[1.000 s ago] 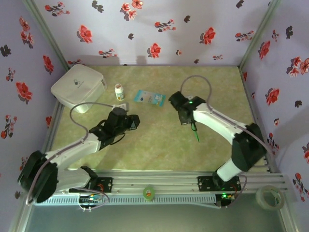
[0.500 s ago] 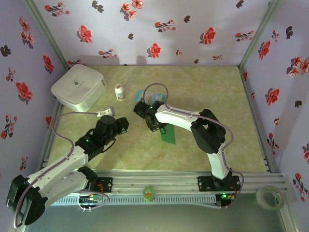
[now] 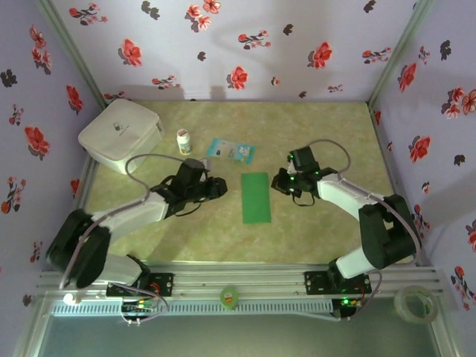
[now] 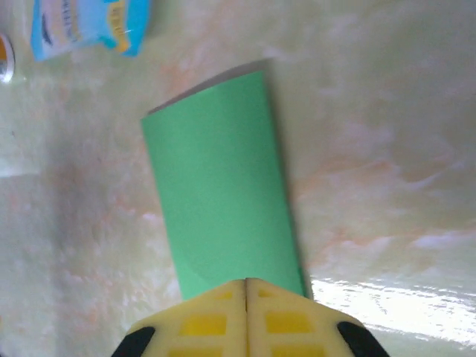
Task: Fold a paper plane with a square sheet of paper (pick it up from the middle)
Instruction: Turn over the paper at the center of the table, then third fold the triangle at the center of the table.
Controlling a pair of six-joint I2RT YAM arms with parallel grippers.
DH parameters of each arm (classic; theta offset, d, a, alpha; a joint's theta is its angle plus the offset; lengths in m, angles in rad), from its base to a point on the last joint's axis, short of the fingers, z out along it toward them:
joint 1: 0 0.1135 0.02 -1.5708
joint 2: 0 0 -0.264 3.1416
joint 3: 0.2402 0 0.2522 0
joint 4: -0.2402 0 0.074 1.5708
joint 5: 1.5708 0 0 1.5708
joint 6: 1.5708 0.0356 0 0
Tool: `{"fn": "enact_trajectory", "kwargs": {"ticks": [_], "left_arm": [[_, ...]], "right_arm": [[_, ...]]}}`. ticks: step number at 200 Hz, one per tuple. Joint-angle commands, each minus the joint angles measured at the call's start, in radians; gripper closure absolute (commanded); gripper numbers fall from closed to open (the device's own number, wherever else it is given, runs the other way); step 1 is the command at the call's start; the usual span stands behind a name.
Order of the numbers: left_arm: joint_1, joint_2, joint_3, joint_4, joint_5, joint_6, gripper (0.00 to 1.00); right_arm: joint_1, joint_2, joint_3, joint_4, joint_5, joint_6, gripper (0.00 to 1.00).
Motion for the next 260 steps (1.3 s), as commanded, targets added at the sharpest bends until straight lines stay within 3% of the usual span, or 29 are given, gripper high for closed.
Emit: {"fn": "enact_trajectory", "kwargs": {"ticks": [1, 43, 118, 170, 260], "left_arm": [[0.005, 0.119, 0.073, 0.074, 0.191, -0.038, 0.67], [0.003, 0.252, 0.114, 0.119, 0.228, -0.100, 0.64], [-0.002, 0.338, 0.150, 0.092, 0.247, -0.111, 0.58], [-0.016, 0.381, 0.175, 0.053, 0.252, -0.117, 0.58], [-0.040, 0.463, 0.259, -0.073, 0.255, -0.088, 0.65]], "right_arm": [[-0.027, 0.031, -0.051, 0.170, -0.230, 0.067, 0.97], [-0.029, 0.126, -0.049, 0.215, -0.280, 0.066, 0.99], [-0.049, 0.287, -0.092, 0.239, -0.273, 0.037, 1.00], [-0.064, 0.306, -0.154, 0.323, -0.274, 0.087, 1.00], [-0.067, 0.305, -0.163, 0.312, -0.250, 0.083, 0.99]]}}
